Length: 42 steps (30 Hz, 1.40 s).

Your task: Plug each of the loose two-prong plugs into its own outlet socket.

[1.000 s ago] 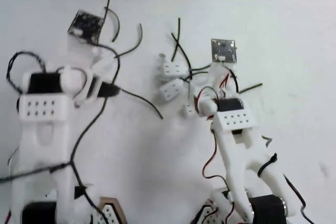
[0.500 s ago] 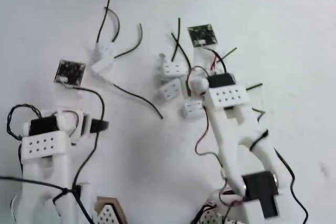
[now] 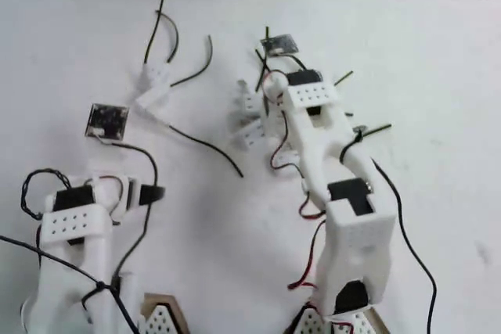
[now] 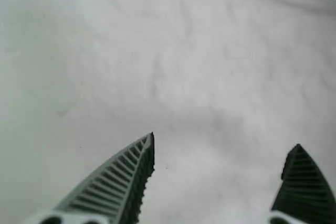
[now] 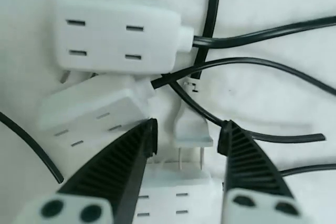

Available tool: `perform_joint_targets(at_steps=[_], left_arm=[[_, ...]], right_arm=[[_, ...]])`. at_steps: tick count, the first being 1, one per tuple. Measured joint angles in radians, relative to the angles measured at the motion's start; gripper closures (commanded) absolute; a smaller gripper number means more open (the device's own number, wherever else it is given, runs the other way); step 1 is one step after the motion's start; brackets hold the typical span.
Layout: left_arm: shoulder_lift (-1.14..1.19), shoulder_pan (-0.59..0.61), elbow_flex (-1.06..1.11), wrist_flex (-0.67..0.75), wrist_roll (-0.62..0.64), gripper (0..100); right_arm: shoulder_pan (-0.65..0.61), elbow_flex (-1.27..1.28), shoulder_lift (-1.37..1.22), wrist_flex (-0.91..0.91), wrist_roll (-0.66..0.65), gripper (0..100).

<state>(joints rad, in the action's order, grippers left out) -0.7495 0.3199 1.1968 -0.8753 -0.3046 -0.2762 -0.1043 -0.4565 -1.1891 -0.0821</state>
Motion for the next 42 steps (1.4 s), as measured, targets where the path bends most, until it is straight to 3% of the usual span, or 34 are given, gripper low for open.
perform_joint_targets(at_steps=[7, 12, 22, 32, 38, 42], left_arm=[[-0.002, 0.002, 0.006, 0.003, 0.0, 63], [-0.002, 0.002, 0.006, 0.003, 0.0, 63], [-0.002, 0.002, 0.006, 0.003, 0.0, 63], [-0.002, 0.002, 0.006, 0.003, 0.0, 63], [-0.002, 0.002, 0.006, 0.003, 0.0, 63], [-0.002, 0.002, 0.006, 0.003, 0.0, 63]], right_arm=[[0.002, -0.072, -0.091, -0.034, 0.0, 80.6], [0.005, -0.118, -0.126, -0.066, 0.0, 86.1], [0.0, -0.166, -0.126, -0.235, 0.0, 86.9], [-0.006, -0.189, -0.172, -0.21, -0.002, 87.2], [-0.006, -0.236, -0.216, -0.21, -0.002, 98.6], [-0.005, -0.245, -0.212, -0.212, -0.002, 98.1]])
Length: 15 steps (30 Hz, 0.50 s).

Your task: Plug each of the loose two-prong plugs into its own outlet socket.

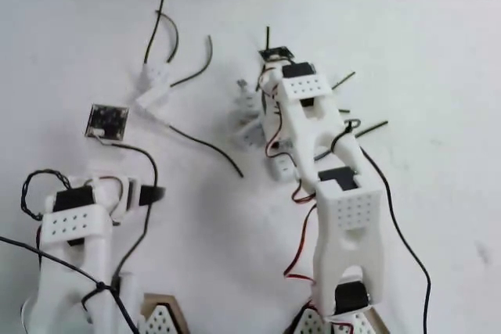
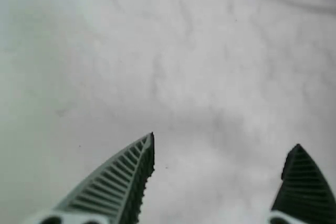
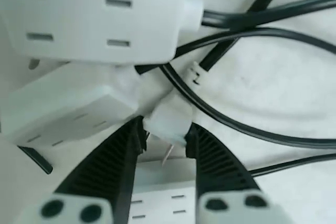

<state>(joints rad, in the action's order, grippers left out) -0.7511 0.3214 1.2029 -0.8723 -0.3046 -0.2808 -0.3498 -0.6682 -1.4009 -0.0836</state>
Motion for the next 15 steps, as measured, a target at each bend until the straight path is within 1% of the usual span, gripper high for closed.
perform_joint_targets(at_steps=[3, 6, 11, 15], left_arm=[[0.0, 0.0, 0.0, 0.0, 0.0, 63], [0.0, 0.0, 0.0, 0.002, 0.0, 63], [0.0, 0.0, 0.0, 0.014, 0.0, 63], [0.0, 0.0, 0.0, 0.014, 0.0, 63]], right_arm=[[-0.002, 0.0, 0.034, -0.031, 0.0, 98.1], [-0.003, 0.0, 0.127, -0.091, 0.0, 98.1], [-0.006, 0.0, 0.319, -0.199, -0.064, 98.1], [-0.005, 0.0, 0.431, -0.292, -0.084, 98.1]])
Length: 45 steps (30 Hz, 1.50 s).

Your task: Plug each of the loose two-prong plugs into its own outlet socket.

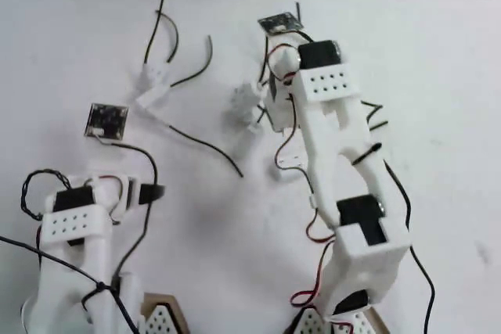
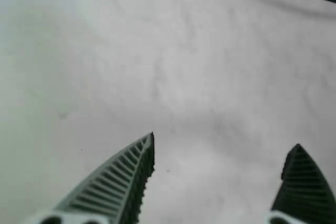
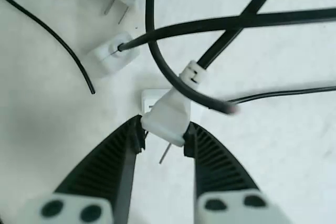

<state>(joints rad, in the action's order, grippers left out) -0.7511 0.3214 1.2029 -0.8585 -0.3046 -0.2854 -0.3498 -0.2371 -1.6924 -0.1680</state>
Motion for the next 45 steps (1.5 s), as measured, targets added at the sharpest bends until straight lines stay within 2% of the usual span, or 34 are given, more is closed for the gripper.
perform_joint_targets(at_steps=[4, 8, 22, 28, 33, 45], left_arm=[[0.0, 0.0, 0.0, 0.0, 0.0, 63], [0.0, 0.0, 0.0, 0.0, 0.0, 63], [0.0, 0.0, 0.0, 0.008, 0.0, 63], [0.0, 0.0, 0.0, 0.008, 0.0, 63], [0.0, 0.0, 0.0, 0.008, 0.0, 63], [0.0, 0.0, 0.0, 0.008, 0.0, 63]], right_arm=[[0.031, 0.04, 0.078, -0.015, -0.006, 98.1], [0.124, 0.112, 0.107, -0.017, -0.057, 98.1], [0.578, 0.463, 0.288, -0.012, -0.353, 98.1], [0.743, 0.661, 0.29, 0.164, -0.482, 97.1], [0.769, 0.806, 0.29, 0.281, -0.531, 85.4], [0.77, 0.819, 0.311, 0.295, -0.532, 86.4]])
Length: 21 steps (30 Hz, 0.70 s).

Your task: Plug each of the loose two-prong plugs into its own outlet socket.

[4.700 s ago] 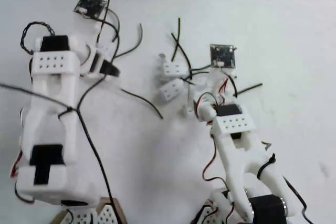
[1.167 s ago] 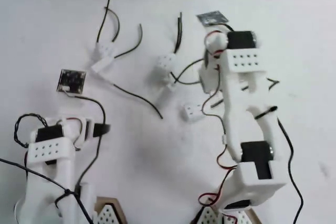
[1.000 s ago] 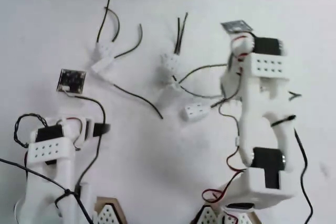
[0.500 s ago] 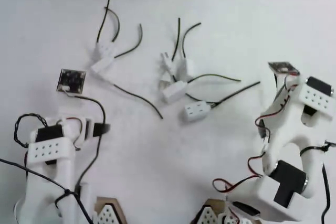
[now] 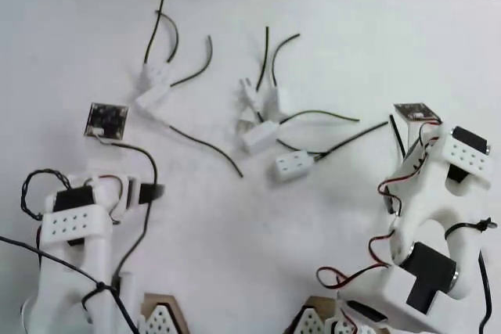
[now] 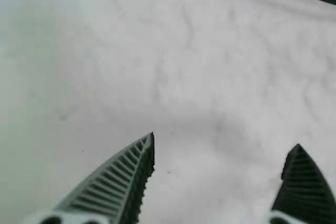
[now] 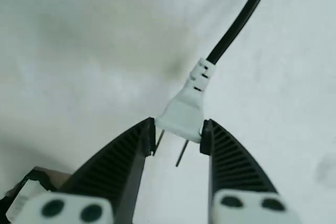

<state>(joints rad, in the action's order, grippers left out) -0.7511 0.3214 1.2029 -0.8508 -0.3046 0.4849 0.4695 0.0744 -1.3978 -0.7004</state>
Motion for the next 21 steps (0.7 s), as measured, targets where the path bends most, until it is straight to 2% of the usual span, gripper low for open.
perform_joint_targets(at_steps=[6, 16, 21], left_arm=[[0.0, 0.0, 0.0, 0.0, 0.0, 63], [0.0, 0.0, 0.0, 0.0, 0.0, 63], [0.0, 0.0, 0.0, 0.0, 0.0, 63]], right_arm=[[0.0, 0.0, 0.0, -0.077, 0.026, 76.6], [0.0, -0.041, 0.0, -0.12, 0.063, 81.2], [0.0, 0.064, 0.002, -0.017, 0.063, 84.4]])
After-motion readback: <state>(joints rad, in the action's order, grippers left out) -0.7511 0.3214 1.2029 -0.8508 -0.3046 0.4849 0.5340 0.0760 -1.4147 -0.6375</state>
